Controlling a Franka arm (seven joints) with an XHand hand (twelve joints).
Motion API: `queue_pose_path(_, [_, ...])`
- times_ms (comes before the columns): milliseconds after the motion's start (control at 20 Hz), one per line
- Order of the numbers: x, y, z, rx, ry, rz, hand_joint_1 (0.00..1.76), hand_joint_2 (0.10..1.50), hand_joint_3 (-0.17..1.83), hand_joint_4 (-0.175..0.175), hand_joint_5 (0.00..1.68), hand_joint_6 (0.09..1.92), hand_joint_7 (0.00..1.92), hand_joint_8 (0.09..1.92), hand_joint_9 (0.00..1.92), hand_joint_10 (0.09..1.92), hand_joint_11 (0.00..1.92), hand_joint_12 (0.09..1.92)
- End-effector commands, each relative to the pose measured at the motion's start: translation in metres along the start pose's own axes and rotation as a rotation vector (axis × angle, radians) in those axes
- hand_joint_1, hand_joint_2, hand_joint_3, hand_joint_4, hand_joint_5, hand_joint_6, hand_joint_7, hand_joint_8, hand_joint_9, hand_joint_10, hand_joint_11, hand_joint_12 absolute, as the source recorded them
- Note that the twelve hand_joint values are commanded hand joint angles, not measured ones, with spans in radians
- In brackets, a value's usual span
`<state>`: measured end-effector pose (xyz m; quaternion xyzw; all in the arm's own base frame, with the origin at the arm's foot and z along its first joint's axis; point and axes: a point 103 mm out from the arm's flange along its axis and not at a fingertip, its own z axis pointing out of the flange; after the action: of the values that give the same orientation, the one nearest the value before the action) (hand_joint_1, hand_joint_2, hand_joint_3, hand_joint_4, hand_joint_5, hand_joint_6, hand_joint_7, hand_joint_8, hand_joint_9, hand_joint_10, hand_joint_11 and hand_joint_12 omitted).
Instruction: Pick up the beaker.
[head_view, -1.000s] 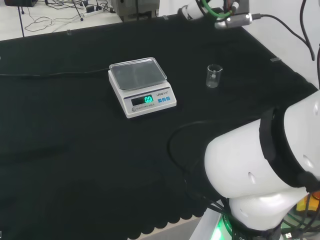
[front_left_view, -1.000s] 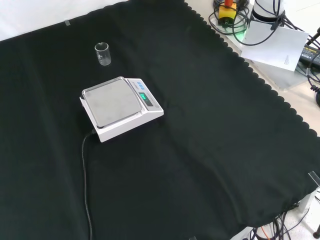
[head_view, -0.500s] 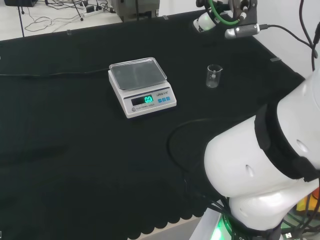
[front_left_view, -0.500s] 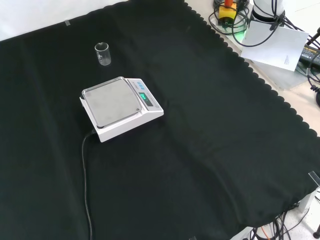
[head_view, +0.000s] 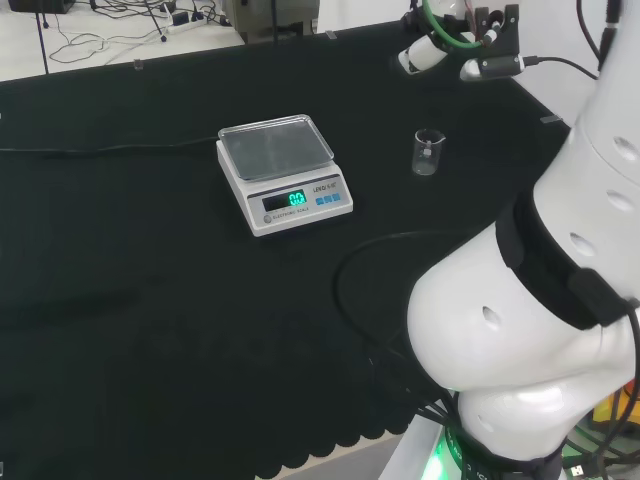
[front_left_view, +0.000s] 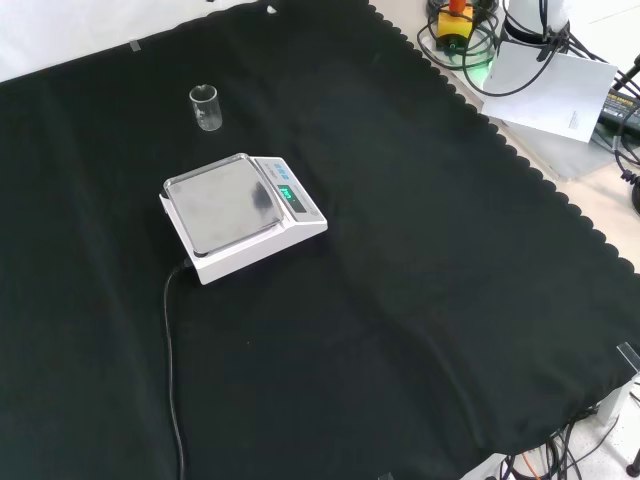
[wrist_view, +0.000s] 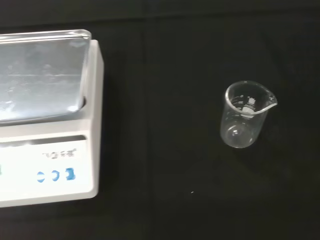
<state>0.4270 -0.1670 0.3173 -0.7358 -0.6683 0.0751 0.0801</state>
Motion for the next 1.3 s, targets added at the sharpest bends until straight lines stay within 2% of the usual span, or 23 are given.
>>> queue_pose_path(50, [-0.036, 0.032, 0.021, 0.024, 0.051, 0.005, 0.58, 0.89, 0.33, -0.022, 0.41, 0.09, 0.26, 0.66, 0.29, 0.80, 0.00, 1.36])
queue_pose_path(250, [-0.040, 0.045, 0.035, 0.041, 0.049, -0.018, 0.59, 0.89, 0.33, -0.025, 0.42, 0.09, 0.26, 0.66, 0.29, 0.81, 0.00, 1.36])
queue_pose_path(700, [-0.055, 0.075, 0.064, 0.094, 0.072, -0.026, 0.60, 0.89, 0.34, -0.027, 0.43, 0.09, 0.26, 0.66, 0.29, 0.81, 0.00, 1.36])
queue_pose_path(1300, [-0.061, 0.102, 0.086, 0.143, 0.089, -0.020, 0.61, 0.89, 0.34, -0.029, 0.43, 0.09, 0.26, 0.67, 0.29, 0.81, 0.00, 1.36])
